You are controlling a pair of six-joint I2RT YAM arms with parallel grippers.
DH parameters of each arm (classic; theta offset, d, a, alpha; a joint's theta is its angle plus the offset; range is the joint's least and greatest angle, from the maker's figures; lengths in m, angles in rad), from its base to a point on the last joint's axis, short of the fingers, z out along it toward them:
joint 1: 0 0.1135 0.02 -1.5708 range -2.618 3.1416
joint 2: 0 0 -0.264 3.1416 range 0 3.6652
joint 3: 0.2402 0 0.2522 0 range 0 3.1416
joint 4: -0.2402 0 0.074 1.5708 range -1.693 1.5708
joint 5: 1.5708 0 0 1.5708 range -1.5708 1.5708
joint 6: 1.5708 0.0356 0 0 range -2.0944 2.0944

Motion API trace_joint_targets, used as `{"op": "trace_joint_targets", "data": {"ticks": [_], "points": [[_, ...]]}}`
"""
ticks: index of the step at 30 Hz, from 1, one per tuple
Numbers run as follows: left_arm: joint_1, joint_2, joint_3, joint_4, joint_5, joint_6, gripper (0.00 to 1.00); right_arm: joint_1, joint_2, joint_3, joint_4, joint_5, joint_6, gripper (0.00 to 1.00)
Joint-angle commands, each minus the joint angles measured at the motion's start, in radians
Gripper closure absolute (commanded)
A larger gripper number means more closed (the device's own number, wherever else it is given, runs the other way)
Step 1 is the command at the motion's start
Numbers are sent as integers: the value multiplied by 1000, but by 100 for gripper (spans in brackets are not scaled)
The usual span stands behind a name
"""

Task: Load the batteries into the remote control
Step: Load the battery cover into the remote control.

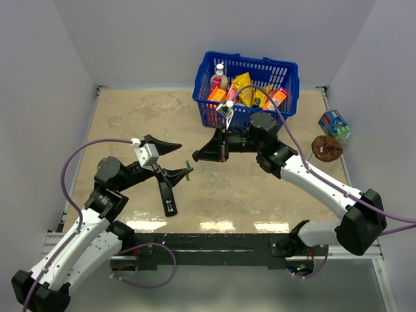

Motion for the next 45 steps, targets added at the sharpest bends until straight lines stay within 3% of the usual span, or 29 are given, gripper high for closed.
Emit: {"op": "trace_joint_targets", "data": {"ticks": [1, 9, 21, 30, 40, 45], "points": [[-110, 37, 70, 82, -15, 86, 13, -2, -11, 38, 35, -18, 78, 100], [-165, 48, 52, 103, -192, 152, 31, -2, -19, 36, 54, -7, 117, 100], [-182, 100, 59, 108, -117, 144, 43, -1, -19, 15, 94, -4, 159, 100], [-184, 108, 62, 91, -140, 147, 57, -1, -14, 12, 104, -3, 164, 100], [-184, 114, 58, 68, -207, 98, 83, -1, -7, -1, 52, 22, 116, 100], [-184, 108, 48, 34, -250, 37, 97, -2, -8, 2, 24, 48, 91, 78]]}}
